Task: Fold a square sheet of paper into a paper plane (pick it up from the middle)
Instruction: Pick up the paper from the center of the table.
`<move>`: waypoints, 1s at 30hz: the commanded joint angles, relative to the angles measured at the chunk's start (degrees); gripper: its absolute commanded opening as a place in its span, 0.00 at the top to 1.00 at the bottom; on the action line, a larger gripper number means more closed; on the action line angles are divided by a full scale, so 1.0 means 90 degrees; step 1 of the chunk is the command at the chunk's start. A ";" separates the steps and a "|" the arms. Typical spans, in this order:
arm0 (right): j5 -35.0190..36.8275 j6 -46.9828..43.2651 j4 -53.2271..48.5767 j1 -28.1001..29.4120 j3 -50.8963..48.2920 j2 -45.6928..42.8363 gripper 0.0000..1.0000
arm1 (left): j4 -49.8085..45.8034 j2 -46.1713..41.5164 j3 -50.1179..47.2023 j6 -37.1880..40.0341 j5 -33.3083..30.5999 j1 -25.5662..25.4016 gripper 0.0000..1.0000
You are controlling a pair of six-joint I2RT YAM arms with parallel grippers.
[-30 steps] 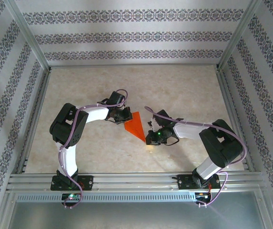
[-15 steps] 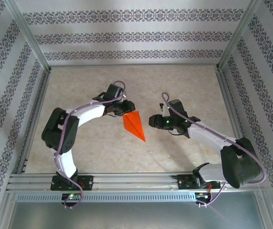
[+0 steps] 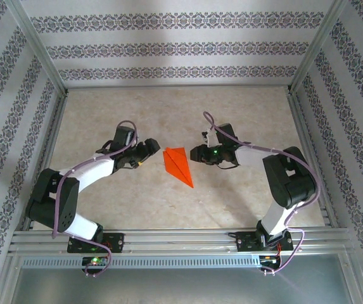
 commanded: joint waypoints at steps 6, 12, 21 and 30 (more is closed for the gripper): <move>-0.0485 -0.0267 0.0132 0.0266 0.0664 0.0788 0.66 | 0.0698 -0.0518 -0.0400 -0.0089 0.0036 0.0073 0.02; -0.0592 -0.0308 0.0093 0.0346 0.0834 0.1104 0.71 | 0.0819 -0.0446 -0.0409 -0.0032 0.0210 0.0073 0.00; -0.0690 -0.0112 0.0421 0.0376 0.0726 0.1001 0.92 | 0.1132 -0.0333 -0.0446 -0.0050 0.0551 0.0072 0.00; -0.0928 0.0936 0.1647 0.0203 0.0282 0.0212 0.99 | 0.1962 -0.0388 -0.0489 -0.0425 0.1238 0.0027 0.00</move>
